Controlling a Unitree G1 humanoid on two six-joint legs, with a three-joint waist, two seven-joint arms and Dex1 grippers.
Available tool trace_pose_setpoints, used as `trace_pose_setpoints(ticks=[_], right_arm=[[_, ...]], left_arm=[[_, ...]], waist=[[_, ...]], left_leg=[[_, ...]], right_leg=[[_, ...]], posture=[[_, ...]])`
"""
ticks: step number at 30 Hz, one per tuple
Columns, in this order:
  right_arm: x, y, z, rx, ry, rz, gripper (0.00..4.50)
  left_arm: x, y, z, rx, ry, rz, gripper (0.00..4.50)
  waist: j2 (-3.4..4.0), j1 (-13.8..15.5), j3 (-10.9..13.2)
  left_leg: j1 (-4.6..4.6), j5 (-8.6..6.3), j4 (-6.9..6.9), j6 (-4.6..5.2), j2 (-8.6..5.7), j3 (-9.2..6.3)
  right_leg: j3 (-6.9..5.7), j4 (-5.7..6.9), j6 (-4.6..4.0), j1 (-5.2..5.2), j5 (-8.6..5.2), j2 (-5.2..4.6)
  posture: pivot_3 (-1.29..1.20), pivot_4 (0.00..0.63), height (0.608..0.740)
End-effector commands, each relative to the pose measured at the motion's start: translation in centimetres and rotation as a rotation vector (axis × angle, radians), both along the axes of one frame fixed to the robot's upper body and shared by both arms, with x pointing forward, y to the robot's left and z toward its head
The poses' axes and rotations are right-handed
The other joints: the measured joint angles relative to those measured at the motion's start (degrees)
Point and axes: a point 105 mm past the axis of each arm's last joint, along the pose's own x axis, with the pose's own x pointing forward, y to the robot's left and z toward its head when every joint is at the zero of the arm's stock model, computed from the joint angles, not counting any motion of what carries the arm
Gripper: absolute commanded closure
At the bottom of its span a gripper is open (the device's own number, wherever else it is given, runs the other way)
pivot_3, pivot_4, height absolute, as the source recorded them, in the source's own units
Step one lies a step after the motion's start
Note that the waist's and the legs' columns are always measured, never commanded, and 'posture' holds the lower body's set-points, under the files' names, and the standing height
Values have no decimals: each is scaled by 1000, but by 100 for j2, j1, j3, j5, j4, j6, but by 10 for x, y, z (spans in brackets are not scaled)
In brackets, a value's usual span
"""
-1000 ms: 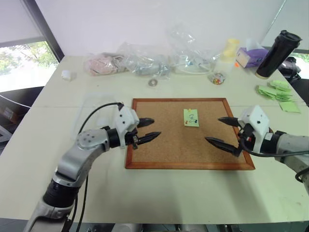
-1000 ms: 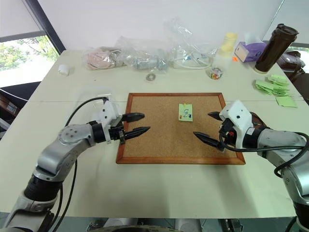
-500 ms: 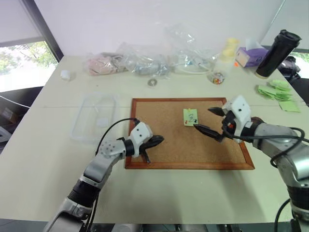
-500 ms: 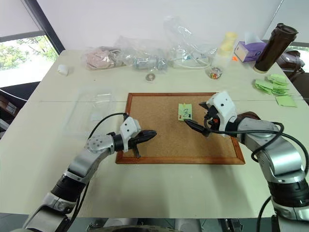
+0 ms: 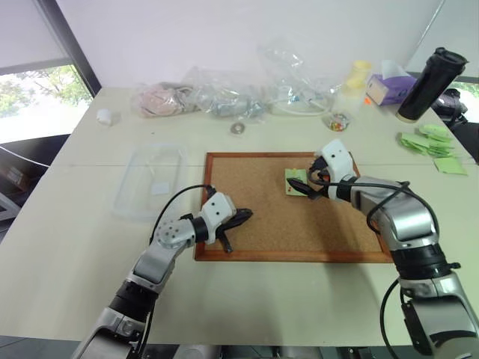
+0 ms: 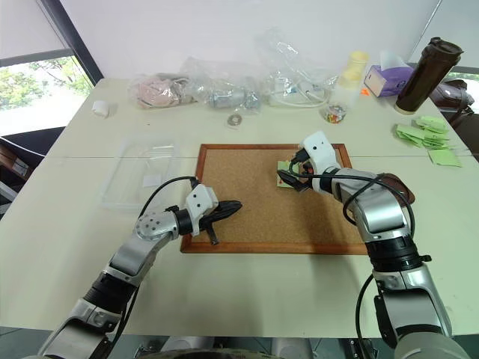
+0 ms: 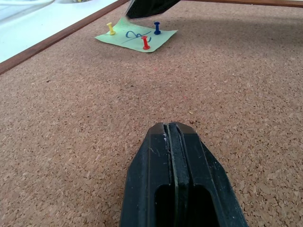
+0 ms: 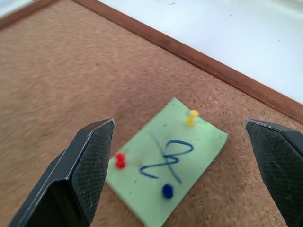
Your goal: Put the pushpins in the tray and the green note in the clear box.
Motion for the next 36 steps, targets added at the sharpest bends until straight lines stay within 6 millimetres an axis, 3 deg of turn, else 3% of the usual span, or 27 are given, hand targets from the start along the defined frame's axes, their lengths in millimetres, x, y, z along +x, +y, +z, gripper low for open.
trace_pose_setpoints(ticks=[1,13,16,18,27,30,34,36], right_arm=[[12,3,6,-5,-30,-17,0],[34,10,-1,-33,-23,-19,0],[35,9,-1,-46,-29,-13,840],[35,8,-1,-44,-26,-15,1776],[34,9,-3,-52,-21,2,1776],[34,11,-5,-50,-15,12,2703],[33,14,-8,-46,-4,21,4477],[33,16,-9,-41,-2,24,4477]], left_arm=[[-2,6,-19,43,55,40,4445],[-4,6,-20,38,61,61,4445],[-4,7,-20,39,61,66,4500],[-5,7,-20,37,63,72,4500],[-6,8,-20,33,67,85,4500],[-6,8,-21,33,67,87,4500],[-5,7,-21,32,66,89,4500],[-4,8,-21,31,67,92,4500]], waist=[[5,-10,-3],[13,-25,-7],[14,-28,-8],[15,-35,-8],[15,-89,-9],[16,-127,-9],[18,-131,-11],[19,-134,-11]], left_leg=[[1,0,0,0,0,0],[0,0,-2,0,0,0],[0,0,-2,0,0,0],[0,0,-3,0,0,0],[0,0,-5,0,0,-2],[0,0,-5,0,0,-3],[0,0,-4,-1,0,-6],[0,0,-3,0,-2,-7]], right_leg=[[0,1,0,0,0,0],[0,5,0,-3,0,0],[0,5,0,-4,0,0],[0,5,0,-4,0,1],[-1,5,0,-4,0,0],[-2,6,0,-4,0,0],[-3,5,0,-1,0,0],[-4,5,0,0,0,-1]], posture=[[0,150,730],[0,150,730],[0,150,730],[0,150,730],[0,150,730],[0,150,730],[0,150,730],[0,150,730]])
